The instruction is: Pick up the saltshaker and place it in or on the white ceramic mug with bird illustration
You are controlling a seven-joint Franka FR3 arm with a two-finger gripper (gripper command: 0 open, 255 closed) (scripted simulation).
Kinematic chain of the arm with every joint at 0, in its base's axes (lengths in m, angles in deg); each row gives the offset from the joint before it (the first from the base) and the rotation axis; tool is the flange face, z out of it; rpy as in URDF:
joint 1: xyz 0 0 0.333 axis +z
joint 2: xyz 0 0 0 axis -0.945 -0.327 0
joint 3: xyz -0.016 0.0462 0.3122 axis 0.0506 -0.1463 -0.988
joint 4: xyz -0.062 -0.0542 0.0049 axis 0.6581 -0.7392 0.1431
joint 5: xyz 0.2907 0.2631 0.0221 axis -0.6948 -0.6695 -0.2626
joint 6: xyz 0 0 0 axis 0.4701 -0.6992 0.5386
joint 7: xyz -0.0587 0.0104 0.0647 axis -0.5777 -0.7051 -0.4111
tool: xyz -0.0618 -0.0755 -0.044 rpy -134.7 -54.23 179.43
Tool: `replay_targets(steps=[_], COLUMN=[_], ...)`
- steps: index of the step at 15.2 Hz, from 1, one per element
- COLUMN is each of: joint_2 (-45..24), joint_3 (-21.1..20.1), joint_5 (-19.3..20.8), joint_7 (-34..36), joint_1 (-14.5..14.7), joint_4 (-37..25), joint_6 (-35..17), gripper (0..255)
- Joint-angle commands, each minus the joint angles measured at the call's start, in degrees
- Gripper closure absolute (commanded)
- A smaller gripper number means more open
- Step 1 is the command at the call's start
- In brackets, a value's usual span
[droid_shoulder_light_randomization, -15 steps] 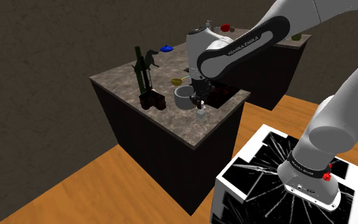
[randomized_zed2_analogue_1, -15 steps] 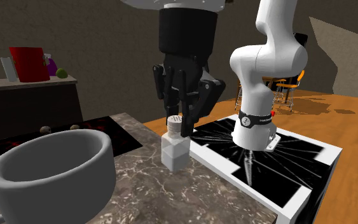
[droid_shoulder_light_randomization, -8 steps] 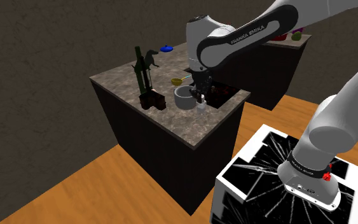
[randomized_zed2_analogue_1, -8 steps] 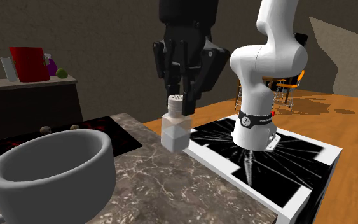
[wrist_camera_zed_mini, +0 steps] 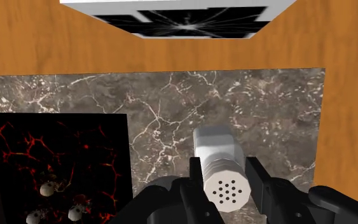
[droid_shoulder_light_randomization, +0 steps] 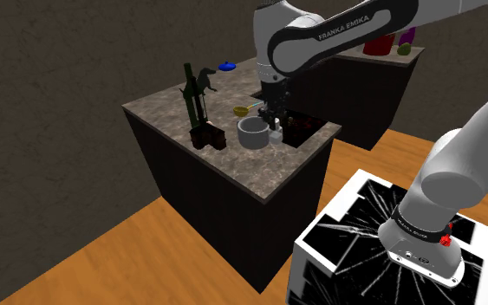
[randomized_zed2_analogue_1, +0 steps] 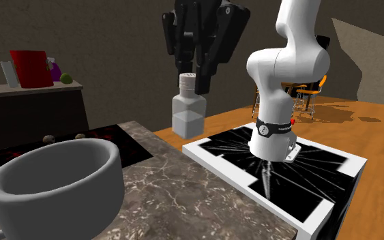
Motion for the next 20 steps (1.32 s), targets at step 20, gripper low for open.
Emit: replay_targets(steps=[20], joint_2=[-19.2], joint_3=[2.6], joint_5=[4.0], joint_7=[-5.5], joint_1=[-2.9], joint_4=[-33.3], joint_6=[14.0], gripper=[255])
